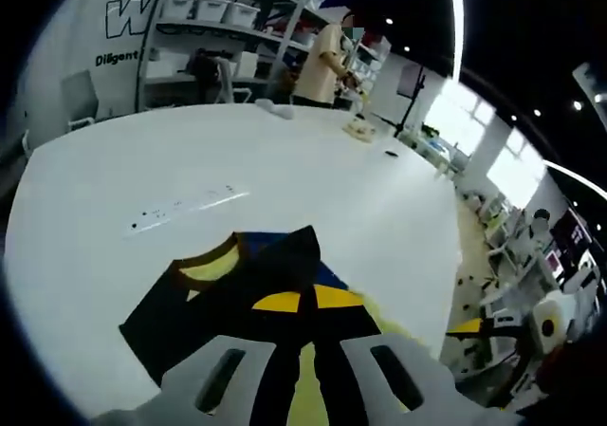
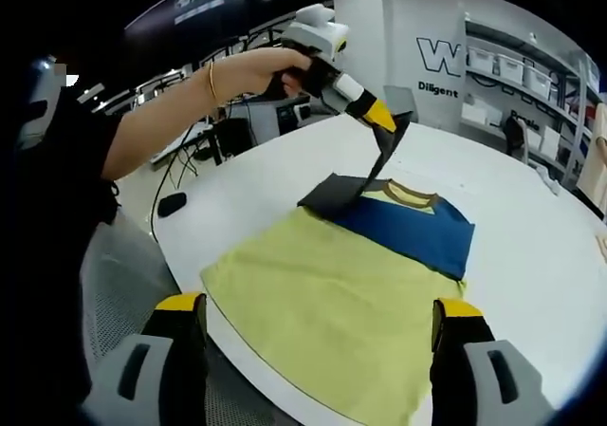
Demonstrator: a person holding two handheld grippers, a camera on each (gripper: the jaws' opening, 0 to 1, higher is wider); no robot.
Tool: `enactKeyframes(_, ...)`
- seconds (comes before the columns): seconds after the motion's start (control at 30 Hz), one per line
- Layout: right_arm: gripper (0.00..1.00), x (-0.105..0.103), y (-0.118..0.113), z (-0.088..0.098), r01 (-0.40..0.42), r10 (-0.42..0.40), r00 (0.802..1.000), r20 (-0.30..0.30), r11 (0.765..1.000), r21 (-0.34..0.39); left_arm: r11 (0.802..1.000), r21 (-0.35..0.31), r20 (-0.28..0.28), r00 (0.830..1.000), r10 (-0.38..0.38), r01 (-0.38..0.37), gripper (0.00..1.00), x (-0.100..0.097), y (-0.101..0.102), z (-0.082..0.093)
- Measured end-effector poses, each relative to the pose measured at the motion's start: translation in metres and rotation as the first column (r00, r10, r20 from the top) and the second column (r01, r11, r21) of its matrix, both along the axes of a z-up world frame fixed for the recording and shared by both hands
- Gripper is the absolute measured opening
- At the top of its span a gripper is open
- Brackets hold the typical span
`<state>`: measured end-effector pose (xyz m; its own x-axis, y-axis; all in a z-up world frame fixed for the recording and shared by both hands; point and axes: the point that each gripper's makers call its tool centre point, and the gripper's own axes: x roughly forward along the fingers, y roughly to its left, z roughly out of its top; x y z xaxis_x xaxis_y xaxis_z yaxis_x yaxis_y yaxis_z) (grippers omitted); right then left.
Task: Fold the garment on the visible template until the final outline fits inside the template.
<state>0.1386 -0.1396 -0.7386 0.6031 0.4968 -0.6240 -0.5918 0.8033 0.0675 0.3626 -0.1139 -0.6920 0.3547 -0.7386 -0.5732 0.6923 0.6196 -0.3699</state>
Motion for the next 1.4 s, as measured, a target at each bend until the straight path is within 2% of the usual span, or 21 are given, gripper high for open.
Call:
enactKeyframes(0.1, 0.98, 0.001, -0.001, 0.0, 0.003, -0.003, 1.0, -0.001, 1.0, 0.001, 1.0, -0.019, -0.013, 1.0, -0.012, 0.012, 0.0, -0.002, -0.016, -0.009)
enactKeyframes(0.3, 0.98, -0.002, -0.002, -0.002, 0.007, -0.007, 1.0, -0.01, 1.0, -0.001, 0.999, -0.037, -0.044, 0.999, 0.001, -0.002, 0.0, 0.001, -0.036, -0.023)
enactKeyframes(0.37, 0.98, -0.002, -0.003, -0.003, 0.011, -0.011, 1.0, -0.012, 1.0, -0.002, 1.0, -0.03, -0.05, 0.999, -0.003, 0.002, 0.0, -0.001, -0.039, -0.027)
enactKeyframes(0.6, 0.98, -0.002, -0.006, -0.004, 0.023, -0.023, 1.0, -0.014, 1.0, 0.003, 1.0, -0.009, -0.076, 0.997, -0.027, 0.026, 0.0, 0.001, -0.059, -0.055)
enactKeyframes(0.8, 0.98, -0.003, -0.014, -0.009, 0.036, -0.036, 0.999, -0.025, 0.999, 0.004, 0.999, 0.011, -0.096, 0.994, -0.052, 0.053, 0.0, -0.012, -0.077, -0.075)
enactKeyframes(1.1, 0.98, -0.002, -0.017, -0.013, 0.049, -0.049, 0.998, -0.033, 0.999, 0.018, 0.995, 0.055, -0.109, 0.991, -0.074, 0.081, 0.01, -0.013, -0.099, -0.105)
enactKeyframes(1.27, 0.98, -0.002, -0.015, -0.018, 0.046, -0.044, 0.998, -0.045, 0.999, 0.028, 0.992, 0.091, -0.105, 0.992, -0.074, 0.084, 0.01, -0.01, -0.103, -0.122)
enactKeyframes(1.4, 0.98, -0.001, -0.013, -0.023, 0.04, -0.038, 0.998, -0.056, 0.999, 0.03, 0.994, 0.076, -0.118, 0.99, -0.074, 0.083, 0.01, -0.011, -0.109, -0.131)
